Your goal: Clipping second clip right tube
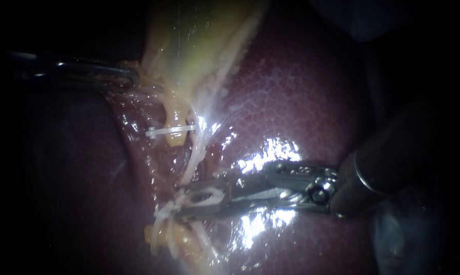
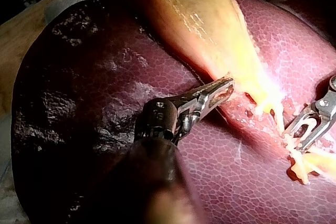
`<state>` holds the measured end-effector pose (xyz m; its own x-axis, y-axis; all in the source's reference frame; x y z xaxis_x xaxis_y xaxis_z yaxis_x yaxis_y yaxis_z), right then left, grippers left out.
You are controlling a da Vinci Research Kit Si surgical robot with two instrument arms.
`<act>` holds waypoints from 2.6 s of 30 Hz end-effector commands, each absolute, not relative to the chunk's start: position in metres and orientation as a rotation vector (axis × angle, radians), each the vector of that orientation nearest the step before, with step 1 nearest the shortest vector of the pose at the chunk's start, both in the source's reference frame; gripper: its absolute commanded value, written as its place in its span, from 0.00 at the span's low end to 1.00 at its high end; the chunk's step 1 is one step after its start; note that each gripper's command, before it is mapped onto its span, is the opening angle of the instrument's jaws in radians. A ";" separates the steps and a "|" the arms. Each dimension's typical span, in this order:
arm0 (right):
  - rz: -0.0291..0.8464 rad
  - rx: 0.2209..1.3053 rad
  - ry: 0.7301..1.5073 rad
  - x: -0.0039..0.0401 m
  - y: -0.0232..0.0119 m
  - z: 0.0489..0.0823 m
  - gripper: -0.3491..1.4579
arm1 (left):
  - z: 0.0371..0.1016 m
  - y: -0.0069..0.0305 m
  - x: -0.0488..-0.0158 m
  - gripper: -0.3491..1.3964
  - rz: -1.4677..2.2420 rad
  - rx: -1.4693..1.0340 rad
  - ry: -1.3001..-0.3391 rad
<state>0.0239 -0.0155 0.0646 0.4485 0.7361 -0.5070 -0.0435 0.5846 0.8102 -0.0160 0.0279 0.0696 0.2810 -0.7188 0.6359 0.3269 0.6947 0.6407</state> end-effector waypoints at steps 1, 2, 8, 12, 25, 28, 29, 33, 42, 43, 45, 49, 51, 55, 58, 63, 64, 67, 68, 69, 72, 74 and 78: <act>0.556 0.821 0.998 0.0239 -0.0155 0.0645 0.24 | 0.0697 0.0279 -0.0160 0.00 -0.730 0.428 -1.073; 0.556 0.821 0.998 0.0239 -0.0155 0.0645 0.25 | 0.0697 0.0279 -0.0160 0.00 -0.730 0.428 -1.073; 0.575 0.815 1.011 0.0239 -0.0152 0.0640 0.45 | 0.0697 0.0279 -0.0160 0.00 -0.729 0.428 -1.073; 0.566 0.814 1.062 0.0237 -0.0155 0.0635 0.47 | 0.0697 0.0279 -0.0160 0.00 -0.729 0.428 -1.073; 0.561 0.820 1.070 0.0200 -0.0142 0.0591 0.47 | 0.0697 0.0278 -0.0159 0.00 -0.729 0.428 -1.074; 0.566 0.819 1.070 0.0190 -0.0137 0.0588 0.47 | 0.0697 0.0278 -0.0159 0.00 -0.729 0.428 -1.074; 0.566 0.820 1.070 0.0188 -0.0136 0.0588 0.47 | 0.0697 0.0278 -0.0159 0.00 -0.729 0.428 -1.074; 0.571 0.814 1.069 0.0181 -0.0133 0.0593 0.47 | 0.0697 0.0278 -0.0159 0.00 -0.729 0.428 -1.074; 0.582 0.808 1.067 0.0162 -0.0125 0.0608 0.47 | 0.0697 0.0278 -0.0158 0.00 -0.728 0.429 -1.074; 0.582 0.807 1.067 0.0160 -0.0124 0.0610 0.47 | 0.0697 0.0278 -0.0158 0.00 -0.728 0.429 -1.074; 0.593 0.813 1.062 0.0157 -0.0123 0.0614 0.47 | 0.0697 0.0278 -0.0158 0.00 -0.728 0.429 -1.074; 0.607 0.821 1.056 0.0155 -0.0121 0.0623 0.47 | 0.0697 0.0278 -0.0158 0.00 -0.728 0.429 -1.074; 0.612 0.822 1.054 0.0156 -0.0121 0.0628 0.47 | 0.0697 0.0278 -0.0158 0.00 -0.728 0.429 -1.074; 0.629 0.830 1.046 0.0162 -0.0123 0.0642 0.47 | 0.0697 0.0278 -0.0158 0.00 -0.728 0.428 -1.074; 0.638 0.853 1.039 0.0169 -0.0126 0.0651 0.47 | 0.0697 0.0278 -0.0158 0.00 -0.728 0.428 -1.074; 0.662 0.897 1.068 0.0190 -0.0131 0.0662 0.47 | 0.0697 0.0278 -0.0158 0.00 -0.728 0.428 -1.074; 0.670 0.908 1.075 0.0193 -0.0132 0.0663 0.47 | 0.0698 0.0278 -0.0158 0.00 -0.728 0.428 -1.074; 0.693 0.953 1.103 0.0203 -0.0133 0.0665 0.47 | 0.0698 0.0278 -0.0159 0.00 -0.728 0.427 -1.074; 0.699 0.967 1.110 0.0205 -0.0133 0.0664 0.47 | 0.0698 0.0278 -0.0159 0.00 -0.728 0.427 -1.074; 0.705 0.984 1.126 0.0208 -0.0133 0.0664 0.47 | 0.0698 0.0278 -0.0159 0.00 -0.728 0.427 -1.074; 0.729 1.038 1.163 0.0213 -0.0135 0.0659 0.47 | 0.0698 0.0278 -0.0159 0.00 -0.728 0.427 -1.074; 0.739 1.073 1.184 0.0216 -0.0137 0.0652 0.47 | 0.0698 0.0278 -0.0159 0.00 -0.728 0.427 -1.074; 0.748 1.124 1.223 0.0221 -0.0138 0.0635 0.47 | 0.0698 0.0278 -0.0159 0.00 -0.728 0.427 -1.074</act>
